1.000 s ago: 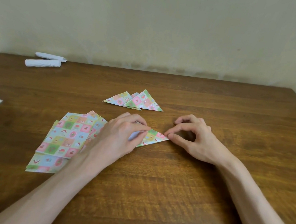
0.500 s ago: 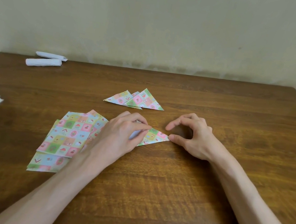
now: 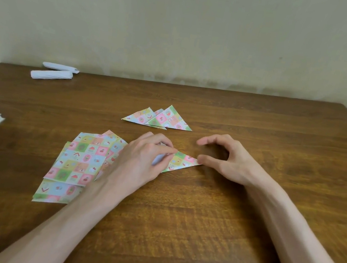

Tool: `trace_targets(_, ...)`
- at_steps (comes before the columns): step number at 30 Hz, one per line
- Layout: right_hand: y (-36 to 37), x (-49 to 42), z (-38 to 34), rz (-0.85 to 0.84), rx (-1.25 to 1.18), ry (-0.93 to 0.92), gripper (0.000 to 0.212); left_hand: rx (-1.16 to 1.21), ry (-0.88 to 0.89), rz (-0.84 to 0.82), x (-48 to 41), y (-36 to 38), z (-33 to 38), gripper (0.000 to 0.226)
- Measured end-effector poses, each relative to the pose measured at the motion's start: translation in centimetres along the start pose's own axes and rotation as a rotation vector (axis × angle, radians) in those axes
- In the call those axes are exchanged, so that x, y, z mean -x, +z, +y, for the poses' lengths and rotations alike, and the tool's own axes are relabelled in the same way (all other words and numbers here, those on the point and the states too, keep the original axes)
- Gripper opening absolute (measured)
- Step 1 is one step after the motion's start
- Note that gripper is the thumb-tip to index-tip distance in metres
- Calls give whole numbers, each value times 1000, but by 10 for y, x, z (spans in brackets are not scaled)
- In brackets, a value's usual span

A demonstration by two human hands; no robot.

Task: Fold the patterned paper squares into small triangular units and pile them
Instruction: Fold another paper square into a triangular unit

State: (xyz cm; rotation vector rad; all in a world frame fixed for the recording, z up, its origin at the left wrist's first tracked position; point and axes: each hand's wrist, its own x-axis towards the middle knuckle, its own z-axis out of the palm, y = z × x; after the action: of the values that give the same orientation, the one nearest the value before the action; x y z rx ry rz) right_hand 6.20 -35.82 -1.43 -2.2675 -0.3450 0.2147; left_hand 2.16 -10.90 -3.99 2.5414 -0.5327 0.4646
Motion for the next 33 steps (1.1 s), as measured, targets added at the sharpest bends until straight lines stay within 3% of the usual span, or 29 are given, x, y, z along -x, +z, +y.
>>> trace_targets(6, -4, 0, 2, -53, 47, -59, 47, -6, 9, 5, 2, -1, 2, 22)
trace_targets(11, -12, 2, 2, -147, 119, -85, 38, -12, 11, 1, 2, -2, 0, 27)
trace_targets(15, -20, 3, 6, -154, 53, -100, 45, -12, 19, 10, 2, -1, 0, 24)
trace_targets(24, -10, 6, 4, -69, 95, -107, 6, -10, 21, 31, 4, 0, 1, 20)
trace_targets(28, 0, 5, 2, 50, 104, -100, 4, -16, 13, 27, 4, -1, 2, 20)
trace_targets(33, 1, 6, 1, 75, 83, -63, 8, -21, 11, 20, 4, -1, 2, 22)
